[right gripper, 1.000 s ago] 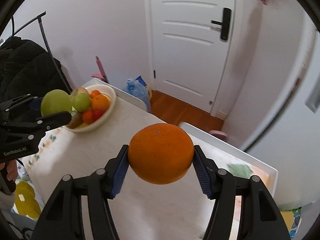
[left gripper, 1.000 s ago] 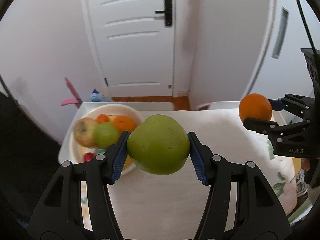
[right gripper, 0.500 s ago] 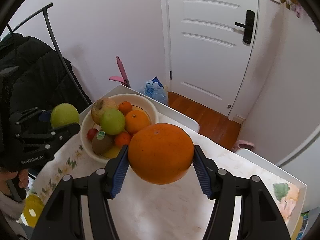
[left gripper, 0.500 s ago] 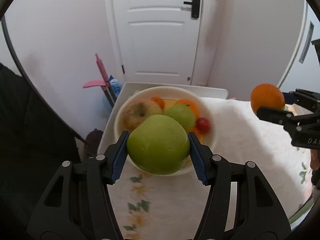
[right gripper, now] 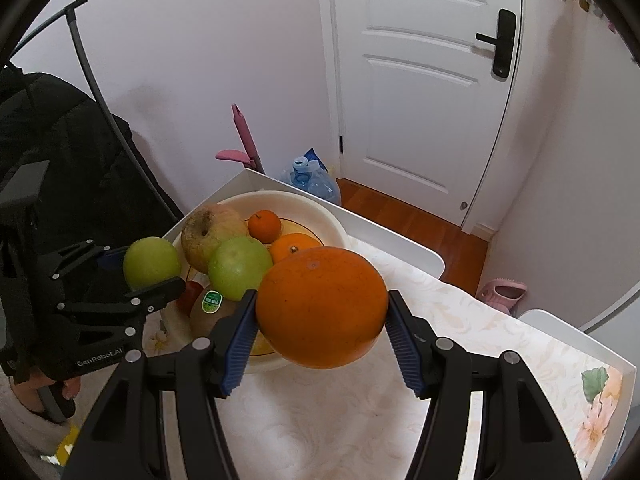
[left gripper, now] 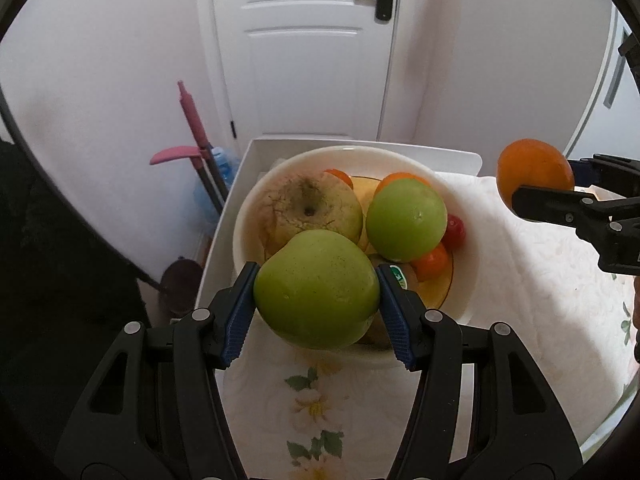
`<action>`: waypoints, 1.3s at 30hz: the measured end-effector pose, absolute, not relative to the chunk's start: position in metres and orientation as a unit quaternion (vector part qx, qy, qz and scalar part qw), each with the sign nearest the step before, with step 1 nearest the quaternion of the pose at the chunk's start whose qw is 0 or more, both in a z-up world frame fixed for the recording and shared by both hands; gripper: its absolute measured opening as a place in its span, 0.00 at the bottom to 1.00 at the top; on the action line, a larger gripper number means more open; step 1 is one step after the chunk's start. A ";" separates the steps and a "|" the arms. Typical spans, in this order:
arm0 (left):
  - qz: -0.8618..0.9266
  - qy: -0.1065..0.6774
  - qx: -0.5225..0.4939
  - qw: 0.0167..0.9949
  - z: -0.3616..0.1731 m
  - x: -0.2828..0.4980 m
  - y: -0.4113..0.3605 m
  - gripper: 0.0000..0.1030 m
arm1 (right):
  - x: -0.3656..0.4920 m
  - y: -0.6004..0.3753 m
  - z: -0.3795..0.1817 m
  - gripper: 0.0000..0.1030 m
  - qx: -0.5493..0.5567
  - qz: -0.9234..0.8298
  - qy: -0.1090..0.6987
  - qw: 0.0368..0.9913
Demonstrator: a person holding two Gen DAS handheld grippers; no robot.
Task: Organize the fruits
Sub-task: 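Lower the green apple into the bowl and open the left gripper, then lower the orange onto the fruit pile and open the right gripper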
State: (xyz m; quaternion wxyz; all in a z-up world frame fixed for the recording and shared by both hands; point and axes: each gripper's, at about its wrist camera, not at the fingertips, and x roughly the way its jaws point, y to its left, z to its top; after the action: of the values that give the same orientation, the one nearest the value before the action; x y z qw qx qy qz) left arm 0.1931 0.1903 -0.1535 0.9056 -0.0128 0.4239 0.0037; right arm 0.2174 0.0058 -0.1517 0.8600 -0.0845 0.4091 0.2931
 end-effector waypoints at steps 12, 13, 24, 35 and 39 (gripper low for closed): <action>0.001 0.399 0.002 0.917 -0.158 0.188 0.185 0.93 | 0.223 0.008 -0.158 0.56 -0.087 0.280 0.418 0.860; 0.000 0.397 0.001 0.918 -0.156 0.188 0.185 0.93 | 0.223 0.008 -0.158 0.56 -0.085 0.280 0.419 0.860; 0.010 0.395 -0.014 0.918 -0.154 0.181 0.191 0.94 | 0.225 0.012 -0.153 0.56 -0.084 0.291 0.415 0.858; 0.027 0.385 -0.020 0.922 -0.130 0.178 0.208 0.94 | 0.253 0.034 -0.145 0.56 -0.087 0.320 0.416 0.847; 0.029 0.386 -0.024 0.922 -0.129 0.179 0.216 0.94 | 0.278 0.051 -0.149 0.56 -0.088 0.338 0.417 0.839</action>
State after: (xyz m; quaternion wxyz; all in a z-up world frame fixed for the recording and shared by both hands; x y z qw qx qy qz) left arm 0.1790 0.2160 -0.1295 0.9217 -0.0235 0.3861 0.0290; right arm 0.2775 0.0509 -0.1494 0.8394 -0.0877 0.4166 0.3379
